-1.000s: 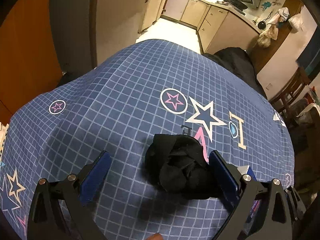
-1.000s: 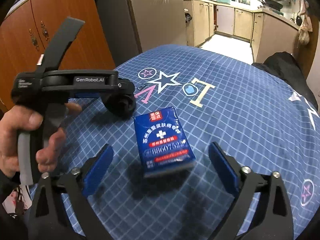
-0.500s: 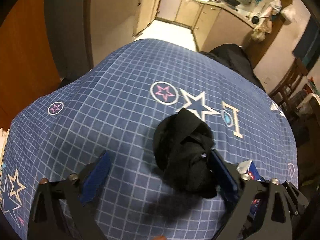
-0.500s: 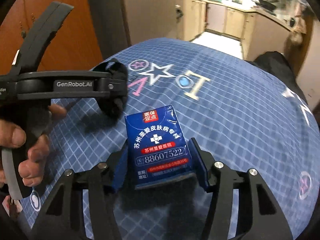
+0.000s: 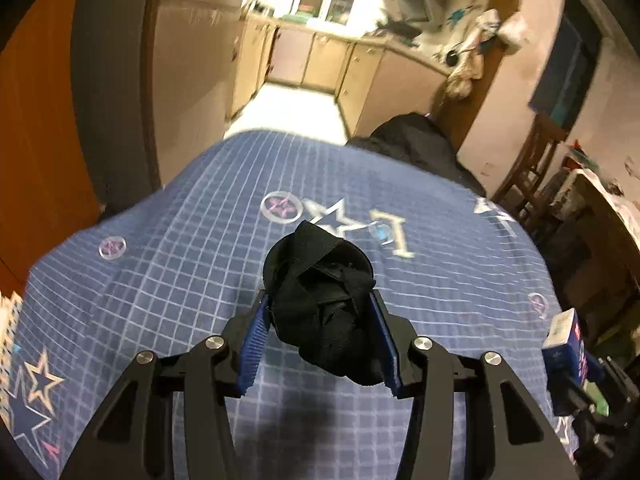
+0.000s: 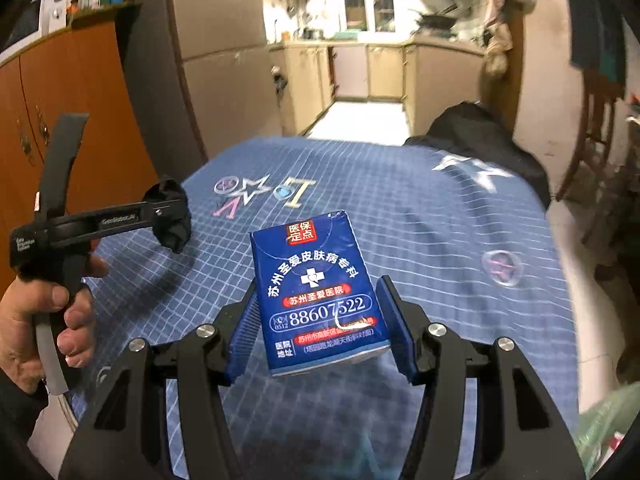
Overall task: Collect trash
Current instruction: 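Carry the black cloth and blue card box over the green bin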
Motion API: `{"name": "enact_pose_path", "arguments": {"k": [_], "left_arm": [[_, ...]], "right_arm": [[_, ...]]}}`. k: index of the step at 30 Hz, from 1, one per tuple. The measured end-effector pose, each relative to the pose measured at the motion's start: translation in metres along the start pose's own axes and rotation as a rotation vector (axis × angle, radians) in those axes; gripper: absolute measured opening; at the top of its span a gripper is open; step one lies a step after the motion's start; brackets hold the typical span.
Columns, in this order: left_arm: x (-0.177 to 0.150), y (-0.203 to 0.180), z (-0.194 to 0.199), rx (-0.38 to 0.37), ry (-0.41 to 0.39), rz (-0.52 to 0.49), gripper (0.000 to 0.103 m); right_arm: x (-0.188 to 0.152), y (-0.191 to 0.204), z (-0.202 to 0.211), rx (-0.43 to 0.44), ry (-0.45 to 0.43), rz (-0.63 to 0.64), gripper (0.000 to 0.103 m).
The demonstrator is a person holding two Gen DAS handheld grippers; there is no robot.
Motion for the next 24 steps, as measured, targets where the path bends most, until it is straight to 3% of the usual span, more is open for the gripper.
{"name": "enact_pose_path", "arguments": {"k": [9,24], "left_arm": [[-0.02,-0.079,0.088,-0.089,-0.137,-0.141,0.049],[-0.076,-0.251,0.137,-0.273,-0.143,-0.335,0.05]], "right_arm": [[-0.018,-0.031,0.072,-0.112,-0.108,-0.074,0.055],[-0.056,-0.103,0.174,-0.305,-0.183,-0.167,0.054]]}}
Point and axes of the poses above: each gripper's, at about its wrist camera, not at the fingertips, and z roughly against the way its jaws point, y to its left, x to its top, the point moved 4 cm from there along -z, roughly the way its jaws point
